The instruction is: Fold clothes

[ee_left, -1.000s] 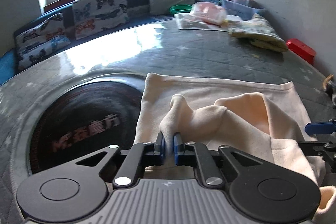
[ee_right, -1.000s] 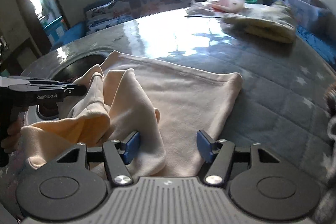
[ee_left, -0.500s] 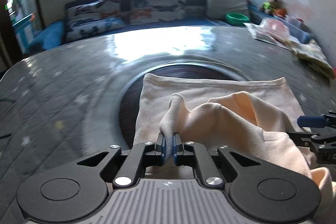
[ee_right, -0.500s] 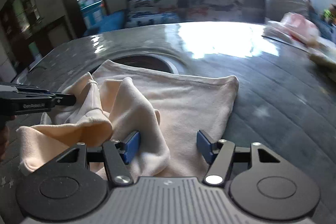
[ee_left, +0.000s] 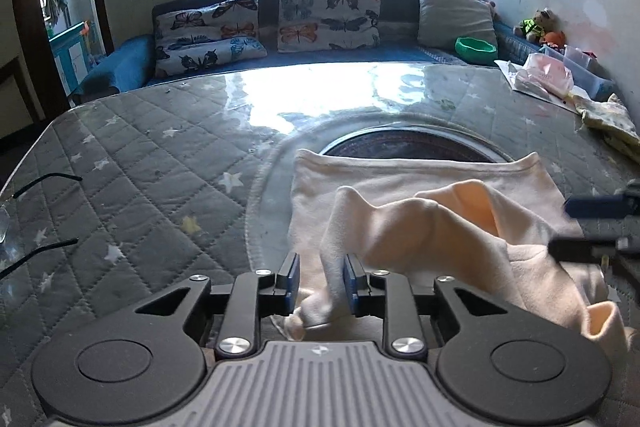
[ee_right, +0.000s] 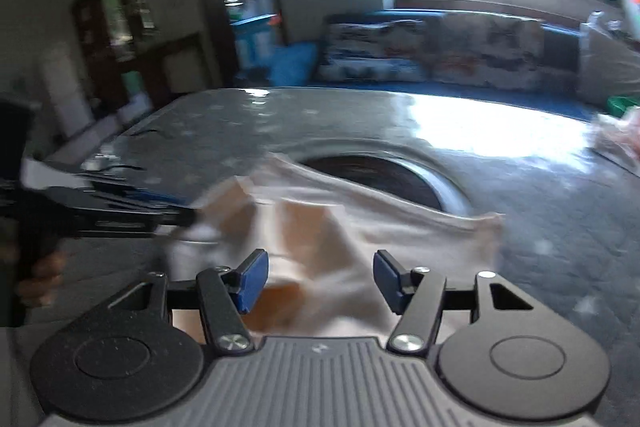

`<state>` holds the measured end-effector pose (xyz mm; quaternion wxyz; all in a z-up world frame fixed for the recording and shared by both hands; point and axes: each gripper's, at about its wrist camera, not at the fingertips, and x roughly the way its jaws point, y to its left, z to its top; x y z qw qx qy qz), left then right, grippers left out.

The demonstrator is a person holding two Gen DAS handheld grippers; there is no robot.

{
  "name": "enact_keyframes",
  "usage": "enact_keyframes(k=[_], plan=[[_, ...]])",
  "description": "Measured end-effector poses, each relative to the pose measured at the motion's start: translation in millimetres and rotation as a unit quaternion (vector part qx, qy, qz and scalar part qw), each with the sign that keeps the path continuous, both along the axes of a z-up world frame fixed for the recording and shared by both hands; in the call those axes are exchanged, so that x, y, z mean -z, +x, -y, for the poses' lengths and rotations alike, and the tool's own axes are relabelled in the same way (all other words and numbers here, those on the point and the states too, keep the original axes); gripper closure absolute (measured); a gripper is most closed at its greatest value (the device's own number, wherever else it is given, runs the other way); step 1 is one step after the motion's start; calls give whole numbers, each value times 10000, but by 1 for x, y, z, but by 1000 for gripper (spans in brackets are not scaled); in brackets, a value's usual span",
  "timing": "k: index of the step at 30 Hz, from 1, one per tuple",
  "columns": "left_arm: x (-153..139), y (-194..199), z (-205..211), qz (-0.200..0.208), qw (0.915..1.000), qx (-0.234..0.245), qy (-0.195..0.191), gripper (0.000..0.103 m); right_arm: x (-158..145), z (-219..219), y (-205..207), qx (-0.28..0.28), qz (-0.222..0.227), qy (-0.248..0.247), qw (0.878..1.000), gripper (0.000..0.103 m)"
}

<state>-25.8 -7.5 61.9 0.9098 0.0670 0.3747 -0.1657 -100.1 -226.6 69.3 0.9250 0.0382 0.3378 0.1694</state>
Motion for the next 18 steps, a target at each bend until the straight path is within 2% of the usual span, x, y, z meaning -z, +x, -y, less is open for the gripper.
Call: enact_keyframes(k=[1, 3, 6, 7, 8, 11, 13, 18], plan=[[-2, 0, -3, -8, 10000, -24, -37, 73, -1, -5, 1, -147, -48, 97, 9998, 50], [-7, -1, -6, 63, 9999, -60, -53, 67, 1, -17, 5, -343, -163, 164, 9991, 50], [-16, -3, -11, 164, 9997, -133, -76, 59, 7, -32, 13, -375, -222, -87, 9990, 50], [-19, -4, -13, 191, 9997, -144, -108, 58, 10, -34, 17, -381, -301, -54, 9988, 53], [-23, -5, -14, 207, 9996, -148, -136, 57, 13, -36, 19, -399, -390, 8, 9984, 65], [-33, -10, -18, 307, 9993, -145, -184, 52, 15, -43, 15, -573, -501, 76, 9971, 84], [-40, -14, -18, 387, 9990, -116, -215, 48, 11, -52, 1, -819, -341, -1, 9961, 88], [-53, -24, -13, 608, 9979, 59, -222, 29, 10, -82, -31, -1515, -267, -174, 9880, 89]])
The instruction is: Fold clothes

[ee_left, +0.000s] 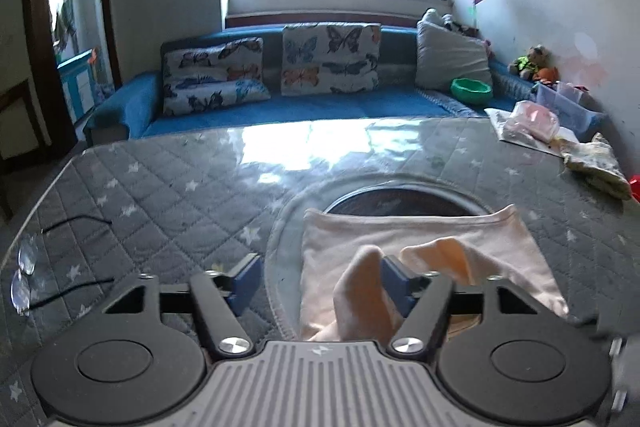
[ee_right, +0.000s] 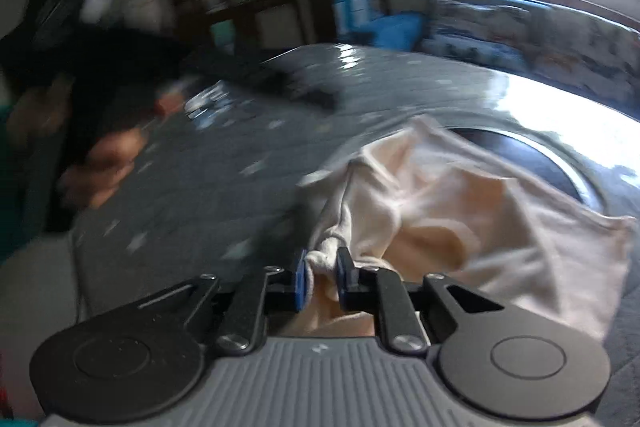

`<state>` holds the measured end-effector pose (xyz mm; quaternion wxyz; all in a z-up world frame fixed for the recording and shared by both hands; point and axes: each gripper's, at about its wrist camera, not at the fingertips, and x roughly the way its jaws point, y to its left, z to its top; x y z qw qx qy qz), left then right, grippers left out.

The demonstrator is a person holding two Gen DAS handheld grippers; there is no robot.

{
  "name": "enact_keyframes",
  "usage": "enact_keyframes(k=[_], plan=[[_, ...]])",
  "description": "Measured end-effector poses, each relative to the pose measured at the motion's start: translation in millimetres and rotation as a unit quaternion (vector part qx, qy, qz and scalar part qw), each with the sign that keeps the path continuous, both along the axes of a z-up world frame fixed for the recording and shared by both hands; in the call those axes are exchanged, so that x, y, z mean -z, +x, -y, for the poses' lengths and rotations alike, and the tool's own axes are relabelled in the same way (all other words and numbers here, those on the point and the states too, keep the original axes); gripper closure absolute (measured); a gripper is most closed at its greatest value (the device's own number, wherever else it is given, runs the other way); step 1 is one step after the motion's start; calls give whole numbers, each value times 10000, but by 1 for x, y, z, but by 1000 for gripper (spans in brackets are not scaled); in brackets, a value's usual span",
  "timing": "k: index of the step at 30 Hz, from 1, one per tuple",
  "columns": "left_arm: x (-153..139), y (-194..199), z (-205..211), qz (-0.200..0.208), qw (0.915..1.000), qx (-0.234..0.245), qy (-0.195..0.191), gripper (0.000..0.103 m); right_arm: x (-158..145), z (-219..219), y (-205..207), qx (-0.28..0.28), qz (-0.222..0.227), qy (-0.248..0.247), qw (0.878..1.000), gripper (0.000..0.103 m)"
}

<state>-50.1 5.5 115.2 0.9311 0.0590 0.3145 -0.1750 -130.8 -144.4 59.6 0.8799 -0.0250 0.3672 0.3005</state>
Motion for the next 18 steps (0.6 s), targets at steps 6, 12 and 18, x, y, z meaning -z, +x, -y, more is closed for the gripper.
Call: enact_keyframes(k=[6, 12, 18], plan=[[16, 0, 19, -169, 9995, 222, 114, 29, 22, -42, -33, -839, 57, -601, 9946, 89], [42, 6, 24, -454, 9978, 436, 195, 53, -5, -11, -35, -554, 241, -296, 9977, 77], [39, 6, 27, -381, 9979, 517, 96, 51, -25, 39, 4, 665, 416, -421, 9960, 71]])
